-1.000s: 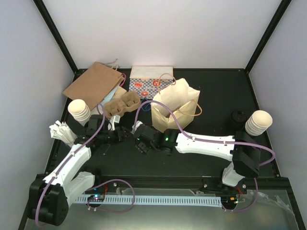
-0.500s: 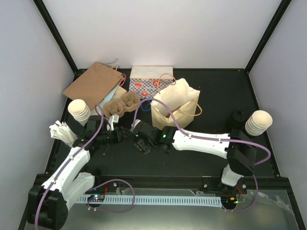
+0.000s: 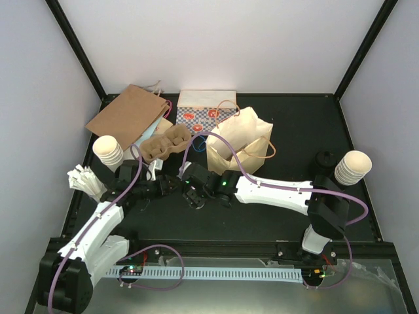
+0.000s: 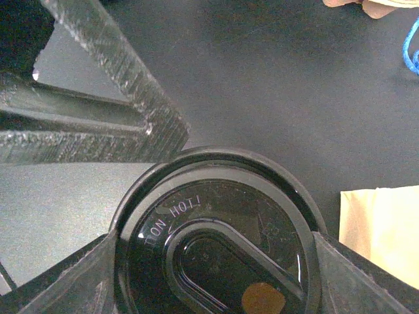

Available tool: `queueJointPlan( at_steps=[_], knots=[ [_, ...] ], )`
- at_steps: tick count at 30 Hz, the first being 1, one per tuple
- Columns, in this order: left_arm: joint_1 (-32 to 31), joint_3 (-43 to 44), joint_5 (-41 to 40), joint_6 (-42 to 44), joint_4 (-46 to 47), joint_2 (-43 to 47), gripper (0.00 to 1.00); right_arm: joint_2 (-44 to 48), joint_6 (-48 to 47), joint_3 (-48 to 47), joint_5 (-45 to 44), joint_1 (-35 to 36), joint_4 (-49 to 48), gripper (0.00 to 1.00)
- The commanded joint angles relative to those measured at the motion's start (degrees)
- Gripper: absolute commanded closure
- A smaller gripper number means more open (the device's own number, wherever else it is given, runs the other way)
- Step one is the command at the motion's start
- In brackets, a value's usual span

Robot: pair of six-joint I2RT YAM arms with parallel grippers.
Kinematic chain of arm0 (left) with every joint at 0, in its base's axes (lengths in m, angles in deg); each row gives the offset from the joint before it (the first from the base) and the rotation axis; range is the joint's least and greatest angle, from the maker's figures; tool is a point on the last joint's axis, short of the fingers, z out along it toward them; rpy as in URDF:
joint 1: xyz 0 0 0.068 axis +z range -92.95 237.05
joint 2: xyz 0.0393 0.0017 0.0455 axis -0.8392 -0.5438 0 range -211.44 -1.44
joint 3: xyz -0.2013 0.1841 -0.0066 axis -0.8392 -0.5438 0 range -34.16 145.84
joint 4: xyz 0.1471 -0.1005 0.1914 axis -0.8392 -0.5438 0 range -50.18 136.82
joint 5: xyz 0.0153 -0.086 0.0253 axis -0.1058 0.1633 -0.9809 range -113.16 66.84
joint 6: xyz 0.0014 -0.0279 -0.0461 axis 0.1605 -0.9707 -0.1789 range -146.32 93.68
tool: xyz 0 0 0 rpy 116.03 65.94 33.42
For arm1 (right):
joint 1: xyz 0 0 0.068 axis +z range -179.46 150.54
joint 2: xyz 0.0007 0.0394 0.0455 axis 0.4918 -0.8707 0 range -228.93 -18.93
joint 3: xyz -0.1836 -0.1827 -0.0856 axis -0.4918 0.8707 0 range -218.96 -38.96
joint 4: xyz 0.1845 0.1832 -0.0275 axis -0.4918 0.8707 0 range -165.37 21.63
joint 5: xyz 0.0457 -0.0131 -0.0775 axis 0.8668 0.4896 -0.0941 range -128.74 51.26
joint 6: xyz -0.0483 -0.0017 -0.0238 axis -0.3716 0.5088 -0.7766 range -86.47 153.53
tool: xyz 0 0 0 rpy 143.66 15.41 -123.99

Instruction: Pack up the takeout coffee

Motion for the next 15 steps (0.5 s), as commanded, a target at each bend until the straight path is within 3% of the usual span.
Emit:
queueJointPlan(
  at_steps=[1,15],
  knots=[
    [0.32,-0.97,2.94,-0.77,2.75,0.56,0.56,-3.66,0.04,3.14,3.68,-0.34,5.27,0.24],
    [0.29,-3.40,8.80,-1.96,7.11,0.65,0.57,-3.08,-1.76,4.07,8.82,-0.35,12.25,0.25]
  ],
)
